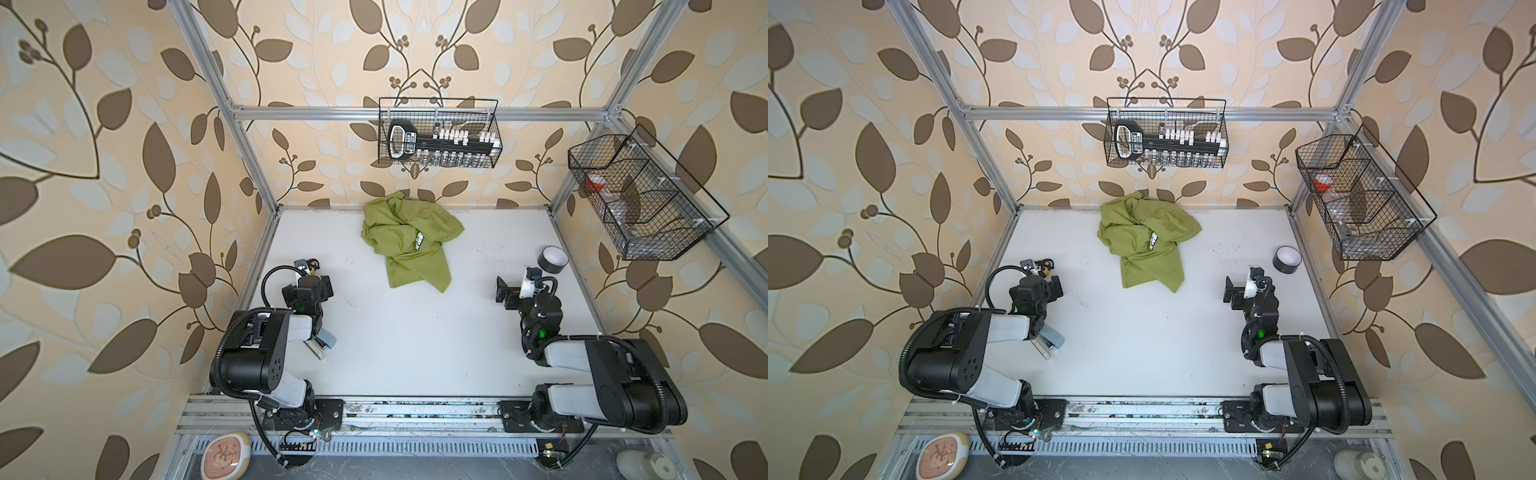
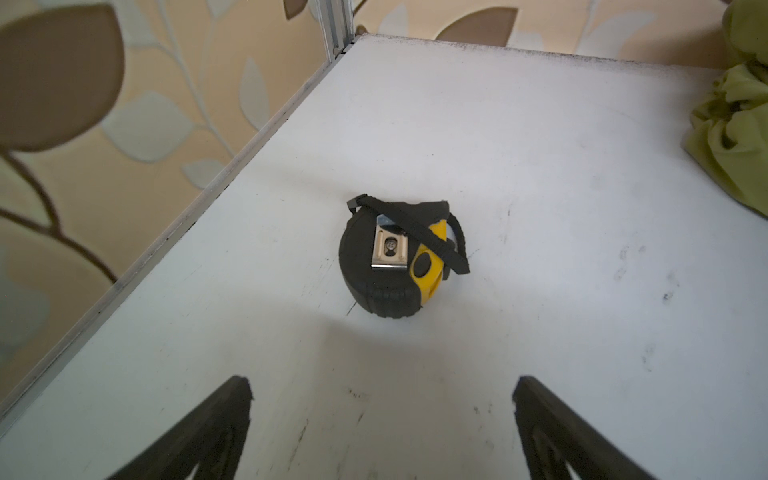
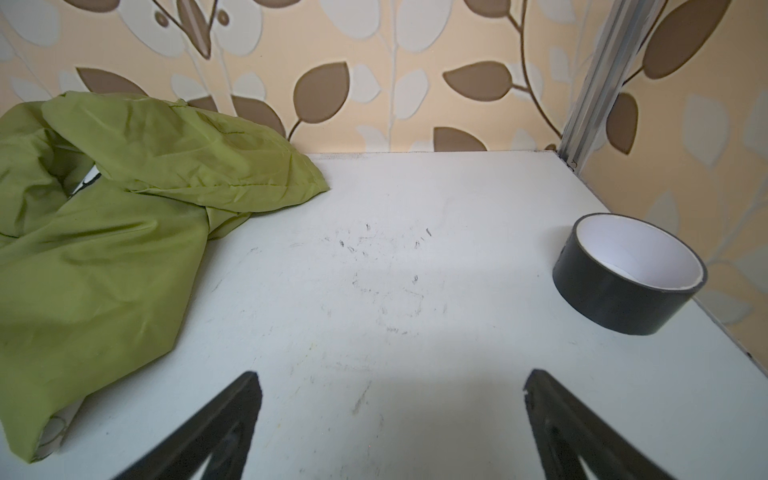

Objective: Zip up the jacket

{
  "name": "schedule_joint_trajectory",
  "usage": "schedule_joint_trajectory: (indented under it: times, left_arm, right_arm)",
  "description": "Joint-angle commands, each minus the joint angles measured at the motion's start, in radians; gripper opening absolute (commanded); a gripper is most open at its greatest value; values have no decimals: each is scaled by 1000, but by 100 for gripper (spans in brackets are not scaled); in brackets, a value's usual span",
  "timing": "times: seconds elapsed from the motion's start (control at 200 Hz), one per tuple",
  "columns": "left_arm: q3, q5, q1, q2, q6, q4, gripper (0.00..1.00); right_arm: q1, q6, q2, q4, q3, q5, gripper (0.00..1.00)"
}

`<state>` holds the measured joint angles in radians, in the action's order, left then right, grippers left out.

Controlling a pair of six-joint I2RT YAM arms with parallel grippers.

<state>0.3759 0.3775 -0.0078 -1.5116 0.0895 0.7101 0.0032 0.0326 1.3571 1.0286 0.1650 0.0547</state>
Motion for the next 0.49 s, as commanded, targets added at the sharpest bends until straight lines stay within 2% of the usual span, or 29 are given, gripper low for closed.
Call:
schedule_joint_trajectory:
  times: [0.0,0.49]
  left_arm:
    - [-3,32,-9,22,18,42,99]
    - [0,38,-12,21,17,42,99]
  right_arm:
    - [-3,-15,2,25,10,-15,100]
    - [-4,-16,2,25,9,-15,100]
